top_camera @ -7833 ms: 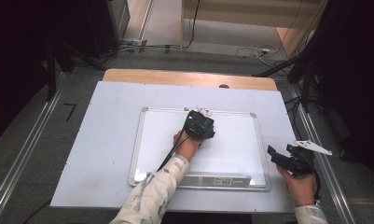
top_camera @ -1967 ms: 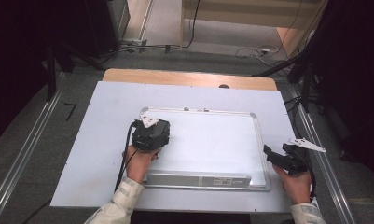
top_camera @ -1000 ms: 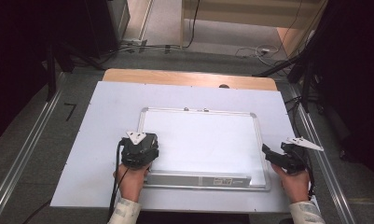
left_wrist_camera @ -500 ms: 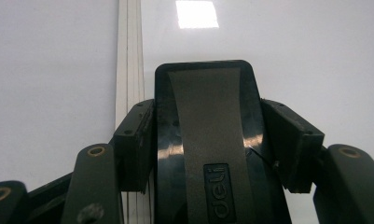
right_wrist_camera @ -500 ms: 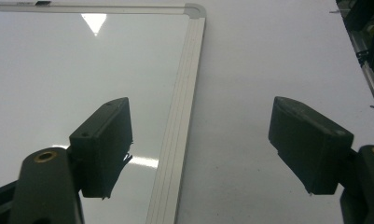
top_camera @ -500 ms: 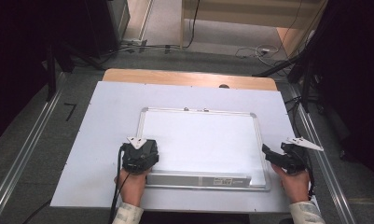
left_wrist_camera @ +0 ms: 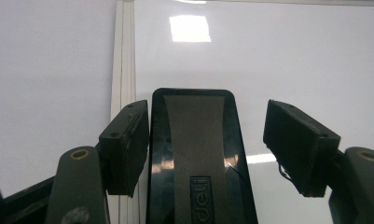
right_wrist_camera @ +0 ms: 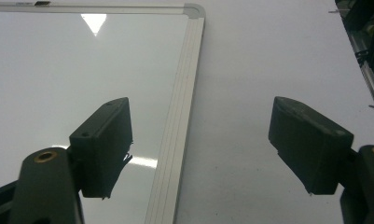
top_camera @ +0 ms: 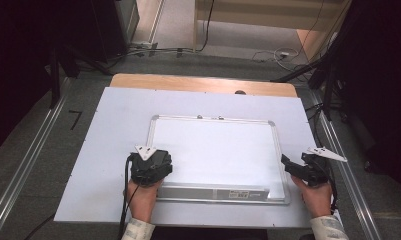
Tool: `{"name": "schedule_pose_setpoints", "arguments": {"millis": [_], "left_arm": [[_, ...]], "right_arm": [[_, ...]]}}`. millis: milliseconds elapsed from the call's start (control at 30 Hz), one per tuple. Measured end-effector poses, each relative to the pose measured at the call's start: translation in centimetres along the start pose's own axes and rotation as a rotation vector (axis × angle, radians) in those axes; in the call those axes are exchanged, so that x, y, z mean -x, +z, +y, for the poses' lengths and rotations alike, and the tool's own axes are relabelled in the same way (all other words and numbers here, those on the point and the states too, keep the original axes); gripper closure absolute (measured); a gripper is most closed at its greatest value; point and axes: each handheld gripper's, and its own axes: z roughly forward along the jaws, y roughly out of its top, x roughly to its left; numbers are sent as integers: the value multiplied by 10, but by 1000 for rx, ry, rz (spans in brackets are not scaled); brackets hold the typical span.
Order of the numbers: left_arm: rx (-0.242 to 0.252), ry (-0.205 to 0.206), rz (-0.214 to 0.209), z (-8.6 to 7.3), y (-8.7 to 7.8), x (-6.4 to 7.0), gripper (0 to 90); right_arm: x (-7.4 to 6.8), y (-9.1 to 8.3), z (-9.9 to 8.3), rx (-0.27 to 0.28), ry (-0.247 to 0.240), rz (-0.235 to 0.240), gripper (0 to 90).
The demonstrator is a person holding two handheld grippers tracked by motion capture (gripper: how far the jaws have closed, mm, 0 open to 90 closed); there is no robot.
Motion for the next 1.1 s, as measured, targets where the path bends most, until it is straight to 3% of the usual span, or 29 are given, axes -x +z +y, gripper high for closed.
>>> {"name": "schedule_pose_setpoints", "arguments": {"millis": [533,667,833,1000,1100], "left_arm": [[40,-18,-43,8,-11,-13,285],[50,2,-50,11,-13,-18,280],[40,57,-47,15,-11,-27,264],[50,13,-88,17,-13,-35,257],[45,30,-89,19,-13,-35,249]], "right_arm": [[0,0,0,-2,2,-4,202],[0,-1,0,1,0,-5,202],[1,-1,-1,1,1,-5,202],[1,-1,-1,-1,1,-7,202],[0,-1,-1,1,0,-6,202]]}}
